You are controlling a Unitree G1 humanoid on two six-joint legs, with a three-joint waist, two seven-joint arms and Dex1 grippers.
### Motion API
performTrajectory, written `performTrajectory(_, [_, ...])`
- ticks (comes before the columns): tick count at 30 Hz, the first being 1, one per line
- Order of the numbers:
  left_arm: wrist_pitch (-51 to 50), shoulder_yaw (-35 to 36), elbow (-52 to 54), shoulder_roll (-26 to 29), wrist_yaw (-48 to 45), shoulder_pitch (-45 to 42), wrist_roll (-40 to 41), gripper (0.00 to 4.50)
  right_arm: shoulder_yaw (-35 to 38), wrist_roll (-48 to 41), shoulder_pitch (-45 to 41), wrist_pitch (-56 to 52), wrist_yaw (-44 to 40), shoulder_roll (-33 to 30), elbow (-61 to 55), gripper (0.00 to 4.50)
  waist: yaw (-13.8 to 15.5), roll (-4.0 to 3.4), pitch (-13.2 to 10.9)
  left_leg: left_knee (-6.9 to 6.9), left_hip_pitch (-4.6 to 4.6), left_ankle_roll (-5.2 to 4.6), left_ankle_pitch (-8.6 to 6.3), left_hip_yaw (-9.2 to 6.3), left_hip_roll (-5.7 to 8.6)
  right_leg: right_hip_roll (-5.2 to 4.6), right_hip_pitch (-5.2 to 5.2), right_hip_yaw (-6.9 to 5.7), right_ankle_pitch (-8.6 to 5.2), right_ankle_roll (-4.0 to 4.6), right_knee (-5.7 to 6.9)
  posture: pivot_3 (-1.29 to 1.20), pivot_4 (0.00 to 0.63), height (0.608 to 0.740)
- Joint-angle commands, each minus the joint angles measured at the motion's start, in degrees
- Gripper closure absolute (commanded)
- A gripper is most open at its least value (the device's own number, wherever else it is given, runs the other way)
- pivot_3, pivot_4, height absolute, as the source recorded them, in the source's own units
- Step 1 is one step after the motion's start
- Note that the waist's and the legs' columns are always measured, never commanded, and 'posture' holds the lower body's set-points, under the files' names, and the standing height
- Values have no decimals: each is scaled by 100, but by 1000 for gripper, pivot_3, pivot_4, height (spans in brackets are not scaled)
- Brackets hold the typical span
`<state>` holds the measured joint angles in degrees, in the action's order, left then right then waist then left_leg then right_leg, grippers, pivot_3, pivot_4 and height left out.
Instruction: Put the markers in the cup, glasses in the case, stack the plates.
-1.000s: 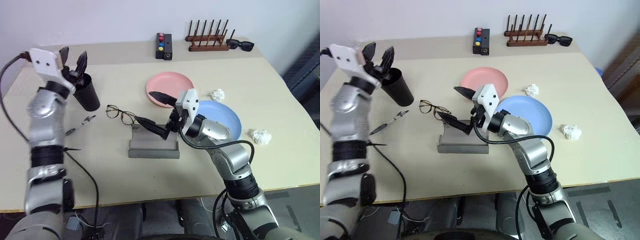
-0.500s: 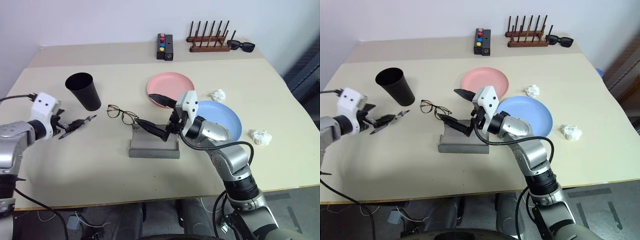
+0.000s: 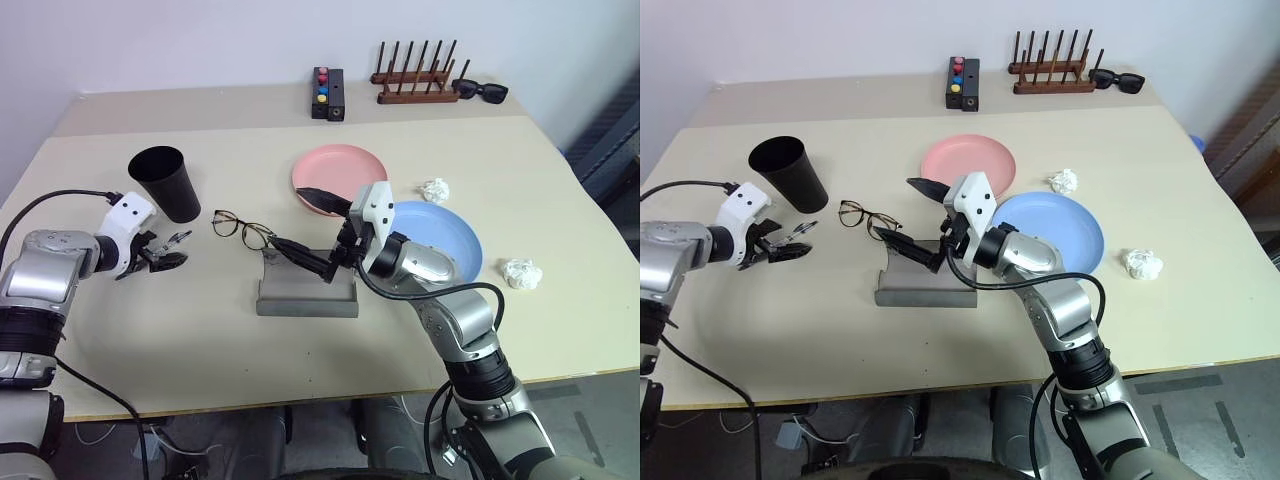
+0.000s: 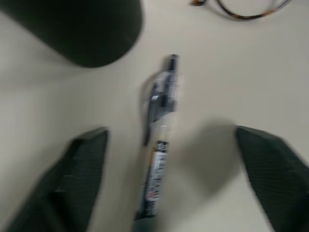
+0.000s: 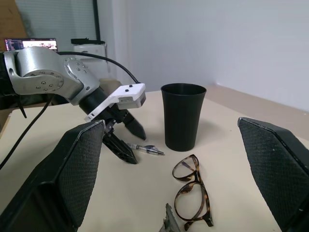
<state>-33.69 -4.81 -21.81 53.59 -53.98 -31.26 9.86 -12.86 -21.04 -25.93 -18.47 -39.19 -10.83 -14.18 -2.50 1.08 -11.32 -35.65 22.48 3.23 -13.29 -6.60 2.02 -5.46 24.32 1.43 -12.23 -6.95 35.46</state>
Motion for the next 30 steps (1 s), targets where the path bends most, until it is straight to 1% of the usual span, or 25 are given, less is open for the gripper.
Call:
performTrajectory(1, [-51,-99,-149,-20,-125,43,-181,2377,13,-27,-13,89,28,57,-188,0,1,-2,1,0,-1,0,0,0,0,0,0,0,0,0,2,0,150,739])
performTrajectory(5, [-124,0,-102,-8,-141,110,-154,4421,1,-28,-1,91,37,67,-190,0,-1,-3,2,-2,-6,-1,1,-1,0,1,0,0,-1,1,11,0,150,739])
performTrajectory(9, [-171,277,170,-17,8,273,-51,4469,-10,-36,5,90,34,75,-179,0,-19,-4,3,-1,-6,-1,1,-1,-1,1,0,1,-1,1,11,0,150,739])
performTrajectory(12, [-36,644,798,-36,87,552,166,4469,-16,-42,1,82,32,79,-177,0,-21,-4,2,0,-6,-1,1,0,-2,0,1,1,-1,2,10,0,150,739])
performTrajectory(17, [30,1804,2585,-368,-93,1022,1343,4469,-18,-45,-4,79,21,73,-173,0,23,2,-1,-1,5,-1,1,-4,-3,-2,4,0,-1,2,2,0,150,739])
performTrajectory(19, [144,2167,2921,-646,166,881,1644,4469,-7,-45,-21,100,12,76,-154,0,42,2,0,-3,8,0,1,-4,-1,-6,3,0,-1,2,-2,0,150,739])
performTrajectory(22, [270,2521,2833,-1188,1055,207,1755,4469,19,-61,-69,126,-1,101,-114,0,60,3,0,-6,5,4,3,-5,0,-4,1,-1,0,2,-2,0,150,739])
performTrajectory(25, [1086,2620,2398,-1658,2112,-490,1224,4469,16,-68,-102,133,-43,106,-76,0,54,5,1,-8,1,8,6,-5,0,-3,-3,-2,1,1,-1,0,150,739])
performTrajectory(27, [1939,2573,1922,-1840,2815,-842,651,4469,18,-69,-113,136,-63,111,-61,0,27,5,2,-7,1,10,7,-3,2,-3,-3,-1,1,0,-1,0,150,739])
performTrajectory(30, [2834,2461,1039,-2047,3539,-1333,137,4469,9,-58,-152,155,-85,140,-15,0,6,5,2,-4,0,11,7,-2,2,-3,0,-1,2,0,-1,0,150,739])
